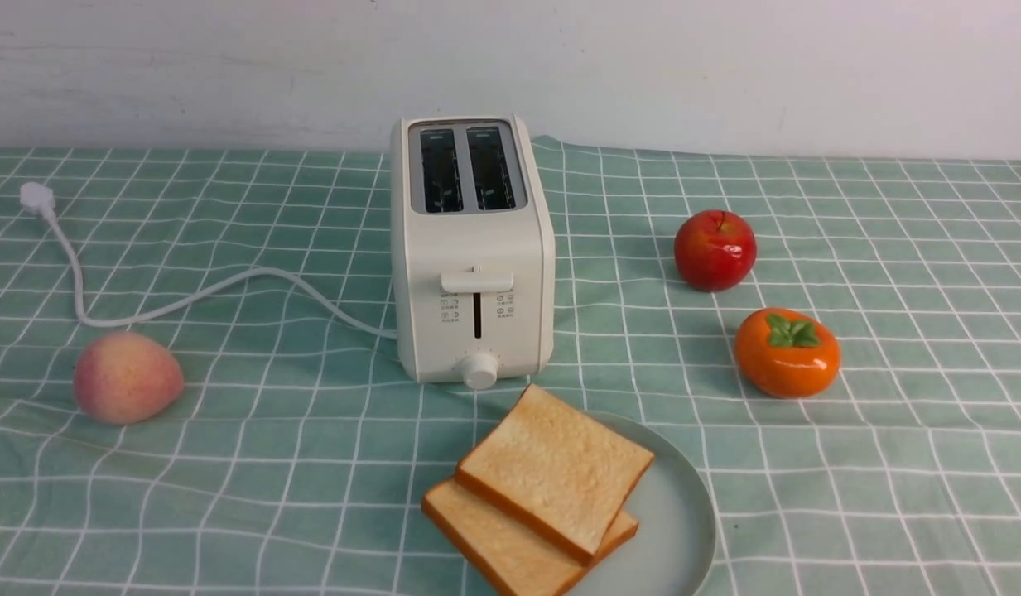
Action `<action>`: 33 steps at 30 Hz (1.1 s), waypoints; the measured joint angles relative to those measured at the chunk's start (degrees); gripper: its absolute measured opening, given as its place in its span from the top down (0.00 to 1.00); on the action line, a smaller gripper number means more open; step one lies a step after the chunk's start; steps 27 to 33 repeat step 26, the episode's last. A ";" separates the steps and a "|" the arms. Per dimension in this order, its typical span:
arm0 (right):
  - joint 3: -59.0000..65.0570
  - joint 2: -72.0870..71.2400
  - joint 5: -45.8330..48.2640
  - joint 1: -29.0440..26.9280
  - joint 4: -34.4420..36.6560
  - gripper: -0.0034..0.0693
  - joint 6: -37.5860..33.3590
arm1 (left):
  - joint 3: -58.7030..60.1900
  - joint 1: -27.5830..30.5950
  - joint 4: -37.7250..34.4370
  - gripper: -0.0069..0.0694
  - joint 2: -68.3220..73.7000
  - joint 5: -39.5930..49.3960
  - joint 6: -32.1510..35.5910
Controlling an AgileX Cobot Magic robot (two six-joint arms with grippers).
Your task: Take toasted bread from bread machine on blue coffee table place on plate.
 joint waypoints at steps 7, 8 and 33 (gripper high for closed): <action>2.29 -9.95 24.16 -0.27 -1.27 0.83 0.00 | 0.00 0.00 0.00 0.89 0.00 -0.07 0.00; 2.21 -10.52 28.18 -0.27 -1.47 0.82 0.00 | 0.00 0.00 0.00 0.88 0.00 -0.07 0.00; 1.87 -10.75 30.21 -0.27 0.20 0.81 1.46 | 0.00 0.00 0.00 0.86 0.00 -0.11 0.05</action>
